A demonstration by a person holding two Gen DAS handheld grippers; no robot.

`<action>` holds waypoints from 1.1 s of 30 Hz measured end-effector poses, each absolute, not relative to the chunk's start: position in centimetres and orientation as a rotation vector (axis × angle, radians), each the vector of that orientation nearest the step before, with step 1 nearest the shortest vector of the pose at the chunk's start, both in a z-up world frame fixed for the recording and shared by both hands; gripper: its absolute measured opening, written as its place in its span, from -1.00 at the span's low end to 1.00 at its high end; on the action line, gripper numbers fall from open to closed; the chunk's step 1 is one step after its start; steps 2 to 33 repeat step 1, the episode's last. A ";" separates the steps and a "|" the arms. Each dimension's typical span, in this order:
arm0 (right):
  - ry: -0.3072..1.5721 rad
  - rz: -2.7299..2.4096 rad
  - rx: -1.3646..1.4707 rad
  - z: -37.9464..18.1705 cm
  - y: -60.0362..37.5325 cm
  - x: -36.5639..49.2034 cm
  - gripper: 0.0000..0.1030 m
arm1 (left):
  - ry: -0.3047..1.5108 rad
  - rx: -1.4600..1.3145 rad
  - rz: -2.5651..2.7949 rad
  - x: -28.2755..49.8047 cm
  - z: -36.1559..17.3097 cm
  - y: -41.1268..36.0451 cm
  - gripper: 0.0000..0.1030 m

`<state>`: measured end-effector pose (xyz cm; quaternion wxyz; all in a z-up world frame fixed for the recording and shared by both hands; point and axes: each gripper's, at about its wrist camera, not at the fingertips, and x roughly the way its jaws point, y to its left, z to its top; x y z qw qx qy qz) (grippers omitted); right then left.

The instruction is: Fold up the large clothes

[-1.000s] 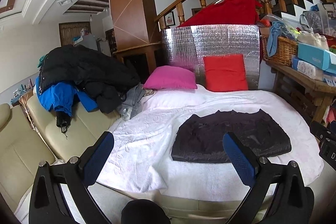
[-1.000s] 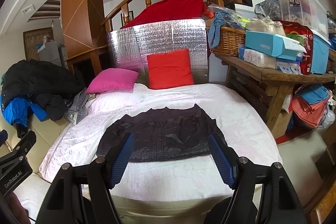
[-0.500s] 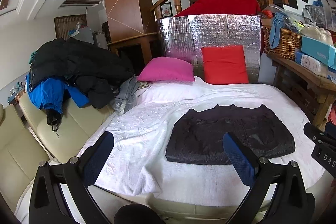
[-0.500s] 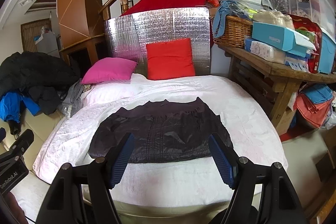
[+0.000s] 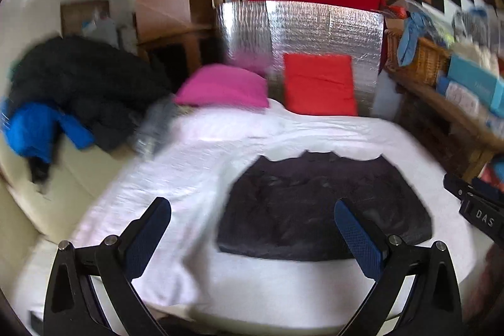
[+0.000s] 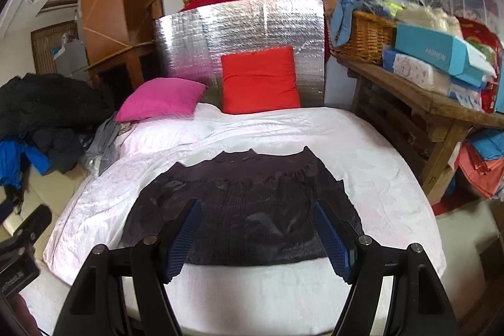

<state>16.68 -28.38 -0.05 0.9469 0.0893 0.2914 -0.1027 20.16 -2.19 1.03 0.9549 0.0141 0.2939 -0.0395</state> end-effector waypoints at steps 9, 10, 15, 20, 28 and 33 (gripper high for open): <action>0.589 -0.233 0.183 -0.3 -29.8 17.8 0.48 | 0.619 0.000 -0.061 22.6 0.5 -1.3 1.00; 0.589 -0.233 0.183 -0.3 -29.8 17.8 0.48 | 0.619 0.000 -0.061 22.6 0.5 -1.3 1.00; 0.589 -0.233 0.183 -0.3 -29.8 17.8 0.48 | 0.619 0.000 -0.061 22.6 0.5 -1.3 1.00; 0.589 -0.233 0.183 -0.3 -29.8 17.8 0.48 | 0.619 0.000 -0.061 22.6 0.5 -1.3 1.00; 0.589 -0.233 0.183 -0.3 -29.8 17.8 0.48 | 0.619 0.000 -0.061 22.6 0.5 -1.3 1.00; 0.589 -0.233 0.183 -0.3 -29.8 17.8 0.48 | 0.619 0.000 -0.061 22.6 0.5 -1.3 1.00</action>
